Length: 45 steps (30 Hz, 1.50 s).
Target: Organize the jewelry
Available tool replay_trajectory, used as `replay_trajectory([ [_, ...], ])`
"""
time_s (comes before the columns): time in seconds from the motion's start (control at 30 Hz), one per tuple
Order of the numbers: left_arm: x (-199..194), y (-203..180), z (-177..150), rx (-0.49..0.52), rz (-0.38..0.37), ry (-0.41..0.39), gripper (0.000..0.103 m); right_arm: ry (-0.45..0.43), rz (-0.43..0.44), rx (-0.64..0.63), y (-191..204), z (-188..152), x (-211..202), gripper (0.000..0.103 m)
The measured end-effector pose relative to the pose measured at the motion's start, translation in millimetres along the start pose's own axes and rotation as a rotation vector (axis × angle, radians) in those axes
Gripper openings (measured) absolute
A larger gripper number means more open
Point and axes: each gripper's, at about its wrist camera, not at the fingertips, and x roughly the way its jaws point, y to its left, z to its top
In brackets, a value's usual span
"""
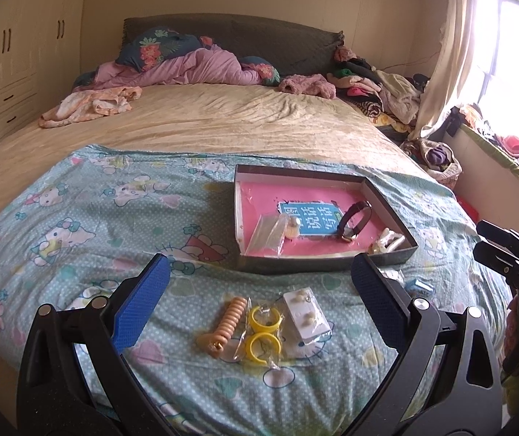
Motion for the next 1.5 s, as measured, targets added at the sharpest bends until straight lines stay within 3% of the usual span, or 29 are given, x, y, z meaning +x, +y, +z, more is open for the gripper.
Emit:
replay_trajectory([
  [1.03, 38, -28, -62, 0.106, -0.015, 0.181, 0.093, 0.166, 0.018, 0.035, 3, -60, 23, 0.098],
  [1.4, 56, -13, -80, 0.080, -0.036, 0.263, 0.093, 0.203, 0.030, 0.038, 7, -70, 31, 0.098],
  [1.5, 61, -6, -85, 0.050, -0.069, 0.295, 0.087, 0.212, 0.029, 0.040, 7, -71, 33, 0.098],
])
